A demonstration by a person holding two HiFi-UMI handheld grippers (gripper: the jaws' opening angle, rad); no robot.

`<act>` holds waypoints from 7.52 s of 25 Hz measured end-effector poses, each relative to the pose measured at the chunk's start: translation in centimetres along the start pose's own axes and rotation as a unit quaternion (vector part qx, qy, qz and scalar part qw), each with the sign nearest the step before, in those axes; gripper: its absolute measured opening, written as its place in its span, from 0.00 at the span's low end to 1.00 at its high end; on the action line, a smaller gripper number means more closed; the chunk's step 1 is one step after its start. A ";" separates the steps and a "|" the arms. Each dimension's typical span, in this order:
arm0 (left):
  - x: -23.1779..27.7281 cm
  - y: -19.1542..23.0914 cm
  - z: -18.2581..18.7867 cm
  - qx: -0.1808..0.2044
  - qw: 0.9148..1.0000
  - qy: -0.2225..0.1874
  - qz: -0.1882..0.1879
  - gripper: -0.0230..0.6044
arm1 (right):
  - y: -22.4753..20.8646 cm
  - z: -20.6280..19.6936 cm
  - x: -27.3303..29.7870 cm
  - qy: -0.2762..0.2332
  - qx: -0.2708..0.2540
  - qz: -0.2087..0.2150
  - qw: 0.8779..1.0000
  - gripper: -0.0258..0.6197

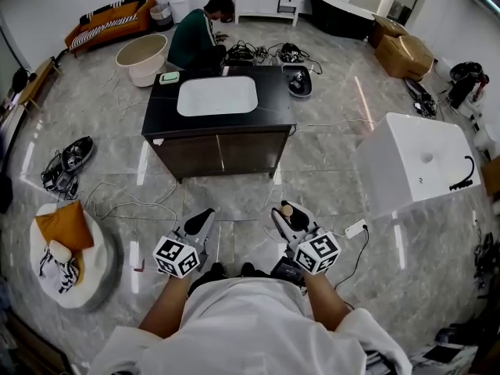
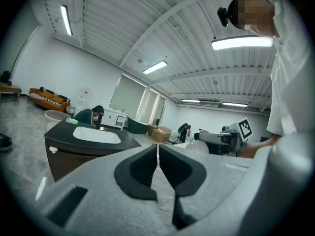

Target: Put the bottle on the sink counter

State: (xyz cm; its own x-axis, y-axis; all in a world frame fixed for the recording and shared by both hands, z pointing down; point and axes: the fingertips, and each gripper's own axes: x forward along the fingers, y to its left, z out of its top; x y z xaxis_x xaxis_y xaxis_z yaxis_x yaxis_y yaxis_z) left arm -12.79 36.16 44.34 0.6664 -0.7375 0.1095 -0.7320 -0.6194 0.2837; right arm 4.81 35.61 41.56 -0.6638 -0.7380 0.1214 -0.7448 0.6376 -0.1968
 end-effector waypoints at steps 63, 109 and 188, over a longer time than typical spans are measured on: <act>16.1 19.9 5.5 -0.051 0.999 -0.009 -0.006 0.08 | -12.3 5.2 22.9 0.021 -0.011 0.020 1.000 0.25; 46.9 35.3 12.1 -0.016 0.998 0.041 0.033 0.08 | -44.2 12.1 42.5 0.020 -0.038 -0.024 0.999 0.25; 64.4 46.3 4.0 -0.079 0.984 0.148 0.055 0.08 | -72.8 0.2 68.2 0.077 -0.059 -0.081 0.992 0.25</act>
State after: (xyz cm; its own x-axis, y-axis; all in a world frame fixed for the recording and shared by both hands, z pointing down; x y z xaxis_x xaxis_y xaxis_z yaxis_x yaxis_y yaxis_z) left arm -4.30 -41.10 60.73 0.6129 -0.6725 0.4149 -0.7870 -0.4724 0.3968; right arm 13.76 -61.16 63.95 -0.5307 -0.7959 0.2915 -0.8392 0.5416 -0.0492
